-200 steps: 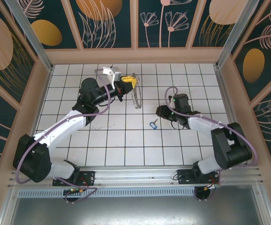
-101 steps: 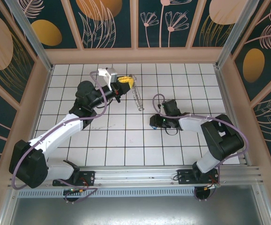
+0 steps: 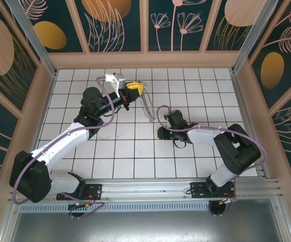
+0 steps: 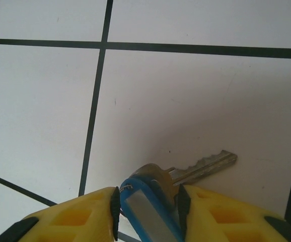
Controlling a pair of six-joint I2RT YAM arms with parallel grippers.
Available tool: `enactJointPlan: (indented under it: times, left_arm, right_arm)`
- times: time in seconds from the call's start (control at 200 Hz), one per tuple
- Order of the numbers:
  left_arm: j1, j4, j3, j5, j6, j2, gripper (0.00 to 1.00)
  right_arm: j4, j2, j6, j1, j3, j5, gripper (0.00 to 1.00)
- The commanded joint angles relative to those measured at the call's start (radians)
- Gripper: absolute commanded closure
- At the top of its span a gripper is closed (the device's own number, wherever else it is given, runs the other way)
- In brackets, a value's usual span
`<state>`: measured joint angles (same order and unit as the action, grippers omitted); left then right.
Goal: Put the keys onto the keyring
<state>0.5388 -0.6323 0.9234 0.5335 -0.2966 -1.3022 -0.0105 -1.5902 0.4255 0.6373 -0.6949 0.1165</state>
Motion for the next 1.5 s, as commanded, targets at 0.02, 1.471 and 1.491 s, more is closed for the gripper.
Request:
enactJointPlan:
  times: [0.02,1.471,1.491]
  left_arm:
    - [0.004,-0.054,0.007,0.0,0.003,0.021,1.0]
    - [0.004,-0.044,0.016,-0.003,0.011,0.005,1.0]
    - [0.004,-0.044,0.018,-0.001,0.01,0.005,1.0]
  right_arm:
    - [0.139,-0.014,-0.008,0.053,-0.005,-0.08,0.53]
    - [-0.099,0.143,0.013,-0.135,0.157,0.219,0.85]
    - [-0.097,0.15,0.014,-0.141,0.167,0.211,0.84]
